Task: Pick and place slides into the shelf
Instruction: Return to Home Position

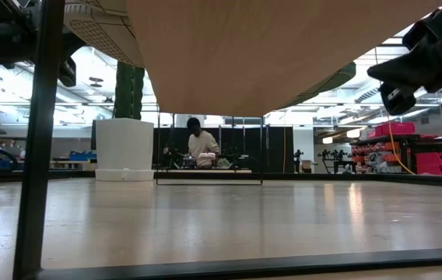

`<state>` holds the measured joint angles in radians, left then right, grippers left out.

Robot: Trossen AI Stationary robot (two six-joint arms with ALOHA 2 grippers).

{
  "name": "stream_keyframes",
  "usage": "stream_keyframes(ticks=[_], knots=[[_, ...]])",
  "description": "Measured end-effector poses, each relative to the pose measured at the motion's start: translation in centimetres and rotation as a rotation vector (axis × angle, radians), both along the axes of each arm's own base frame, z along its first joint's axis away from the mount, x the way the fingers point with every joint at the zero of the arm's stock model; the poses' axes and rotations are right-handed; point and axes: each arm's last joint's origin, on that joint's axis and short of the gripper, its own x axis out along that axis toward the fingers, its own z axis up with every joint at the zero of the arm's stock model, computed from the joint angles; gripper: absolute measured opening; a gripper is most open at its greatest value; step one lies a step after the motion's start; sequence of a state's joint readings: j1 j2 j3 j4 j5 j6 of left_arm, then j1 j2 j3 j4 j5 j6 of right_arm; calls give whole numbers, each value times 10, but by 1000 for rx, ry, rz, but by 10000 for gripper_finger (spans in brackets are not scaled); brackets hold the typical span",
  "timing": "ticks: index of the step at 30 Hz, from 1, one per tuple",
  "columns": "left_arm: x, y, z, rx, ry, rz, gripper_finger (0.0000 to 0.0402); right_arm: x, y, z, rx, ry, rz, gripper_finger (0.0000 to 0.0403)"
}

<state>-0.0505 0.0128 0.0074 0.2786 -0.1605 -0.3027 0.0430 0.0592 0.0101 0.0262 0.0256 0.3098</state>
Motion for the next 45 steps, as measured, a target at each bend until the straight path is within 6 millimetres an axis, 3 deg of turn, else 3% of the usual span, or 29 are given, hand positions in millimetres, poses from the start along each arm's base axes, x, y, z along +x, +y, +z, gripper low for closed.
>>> stream_keyframes(ticks=[9,22,45], knots=[[0,0,0,0,0,0,29,4,-1,-7,-181,77,8,2],[0,0,0,0,0,0,35,8,-2,-9,-195,165,-47,11],[0,0,0,0,0,0,40,8,-3,-7,-196,162,-65,15]])
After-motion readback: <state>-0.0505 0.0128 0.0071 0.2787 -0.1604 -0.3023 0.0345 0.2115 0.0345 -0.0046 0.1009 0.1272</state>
